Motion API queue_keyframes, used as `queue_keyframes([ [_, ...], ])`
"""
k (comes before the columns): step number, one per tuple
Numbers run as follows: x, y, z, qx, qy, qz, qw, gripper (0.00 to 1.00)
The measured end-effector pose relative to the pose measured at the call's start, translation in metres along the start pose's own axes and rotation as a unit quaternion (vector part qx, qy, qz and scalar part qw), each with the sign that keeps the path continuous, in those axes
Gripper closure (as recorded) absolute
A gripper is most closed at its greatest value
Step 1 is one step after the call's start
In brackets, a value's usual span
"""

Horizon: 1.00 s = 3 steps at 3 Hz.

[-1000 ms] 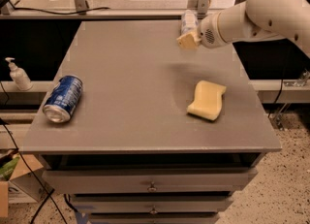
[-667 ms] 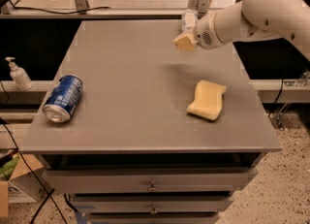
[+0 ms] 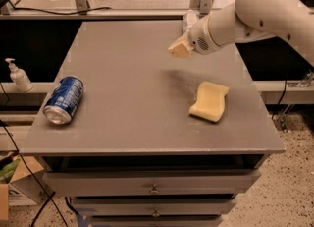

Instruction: Move blue plastic bottle near pepsi can

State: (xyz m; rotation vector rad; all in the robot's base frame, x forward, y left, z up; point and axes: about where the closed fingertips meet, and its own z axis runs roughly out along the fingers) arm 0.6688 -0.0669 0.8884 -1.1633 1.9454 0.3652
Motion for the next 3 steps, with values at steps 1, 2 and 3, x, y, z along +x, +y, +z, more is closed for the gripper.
queue_keyframes([
  [1, -0.002, 0.045, 0.006, -0.039, 0.027, -0.065, 0.9968, 1.0],
  [2, -0.001, 0.063, 0.011, -0.052, 0.014, -0.078, 0.9955, 0.82],
  [3, -0.003, 0.059, 0.012, -0.057, -0.021, -0.06, 0.9963, 0.59],
])
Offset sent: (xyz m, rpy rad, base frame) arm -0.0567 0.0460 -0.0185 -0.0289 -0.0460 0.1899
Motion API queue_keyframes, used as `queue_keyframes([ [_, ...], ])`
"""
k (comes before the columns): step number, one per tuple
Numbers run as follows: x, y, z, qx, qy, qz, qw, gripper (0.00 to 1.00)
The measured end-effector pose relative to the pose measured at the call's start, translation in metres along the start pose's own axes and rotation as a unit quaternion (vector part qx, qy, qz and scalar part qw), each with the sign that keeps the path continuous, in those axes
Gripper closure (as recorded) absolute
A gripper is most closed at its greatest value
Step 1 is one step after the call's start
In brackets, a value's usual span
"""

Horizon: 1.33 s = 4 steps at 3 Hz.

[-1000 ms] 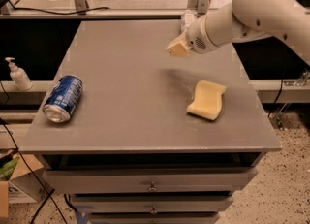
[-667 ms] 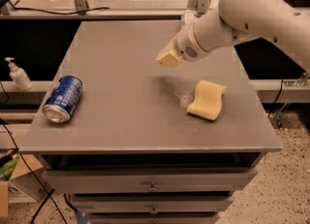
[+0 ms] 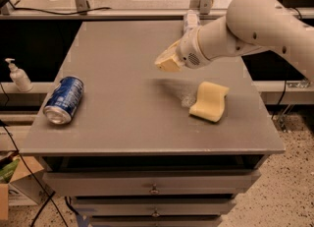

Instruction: Move blue plastic bottle near pepsi can

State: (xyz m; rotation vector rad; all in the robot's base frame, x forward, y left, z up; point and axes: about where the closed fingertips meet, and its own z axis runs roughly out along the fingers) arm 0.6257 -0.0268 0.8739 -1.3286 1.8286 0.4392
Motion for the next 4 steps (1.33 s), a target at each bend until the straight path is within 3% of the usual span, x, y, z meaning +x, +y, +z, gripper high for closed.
queue_keyframes([
  [2, -0.0019, 0.0028, 0.0028, -0.004, -0.001, 0.0, 1.0, 0.13],
  [3, -0.0027, 0.004, 0.0041, -0.006, -0.002, -0.001, 1.0, 0.0],
  [4, -0.0027, 0.004, 0.0042, -0.006, -0.002, -0.001, 1.0, 0.0],
])
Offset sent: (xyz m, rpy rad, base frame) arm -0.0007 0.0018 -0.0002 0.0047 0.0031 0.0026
